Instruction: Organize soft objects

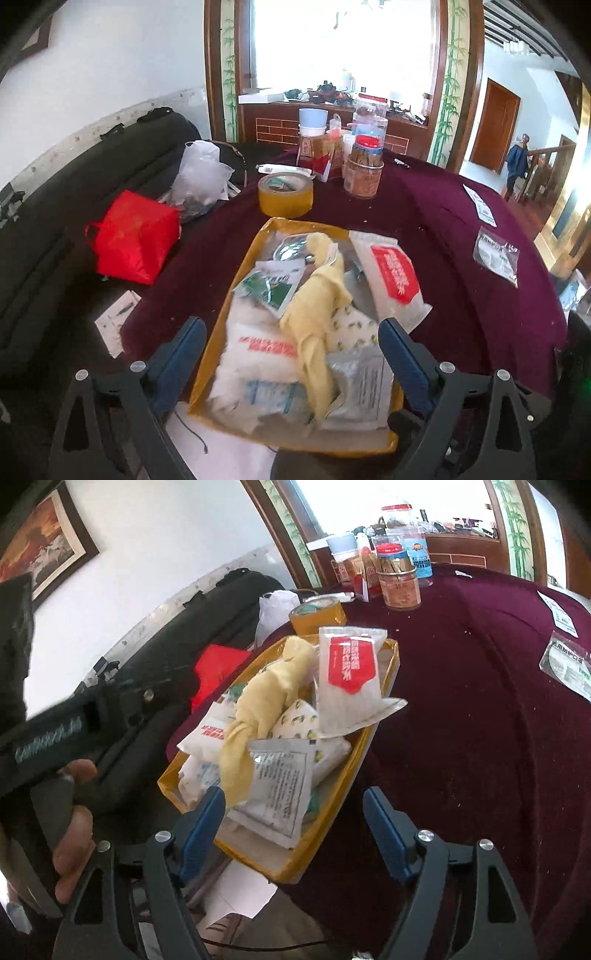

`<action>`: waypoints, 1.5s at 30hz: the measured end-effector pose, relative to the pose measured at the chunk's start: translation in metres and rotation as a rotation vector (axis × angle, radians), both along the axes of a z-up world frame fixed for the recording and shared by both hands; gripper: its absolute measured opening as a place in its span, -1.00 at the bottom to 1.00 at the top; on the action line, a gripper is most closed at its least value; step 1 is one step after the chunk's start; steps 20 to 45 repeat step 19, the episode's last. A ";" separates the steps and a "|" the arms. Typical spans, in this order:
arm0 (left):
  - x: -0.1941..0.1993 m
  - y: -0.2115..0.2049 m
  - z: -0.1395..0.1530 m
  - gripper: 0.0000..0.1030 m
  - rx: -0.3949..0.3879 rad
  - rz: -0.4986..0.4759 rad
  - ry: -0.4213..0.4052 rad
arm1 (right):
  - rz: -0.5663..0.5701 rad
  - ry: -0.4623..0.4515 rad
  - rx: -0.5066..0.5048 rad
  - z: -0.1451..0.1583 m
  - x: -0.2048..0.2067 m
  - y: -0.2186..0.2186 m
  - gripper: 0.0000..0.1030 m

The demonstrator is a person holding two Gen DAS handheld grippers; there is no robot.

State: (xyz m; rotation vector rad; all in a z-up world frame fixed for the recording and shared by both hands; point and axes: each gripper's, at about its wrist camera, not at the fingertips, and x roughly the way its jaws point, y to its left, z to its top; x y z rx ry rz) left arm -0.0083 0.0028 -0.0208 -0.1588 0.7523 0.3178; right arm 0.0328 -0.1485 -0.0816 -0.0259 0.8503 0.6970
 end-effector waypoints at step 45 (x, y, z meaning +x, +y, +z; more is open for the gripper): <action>-0.023 0.015 -0.006 0.91 0.034 -0.014 -0.001 | -0.061 0.035 -0.048 -0.003 -0.017 0.025 0.49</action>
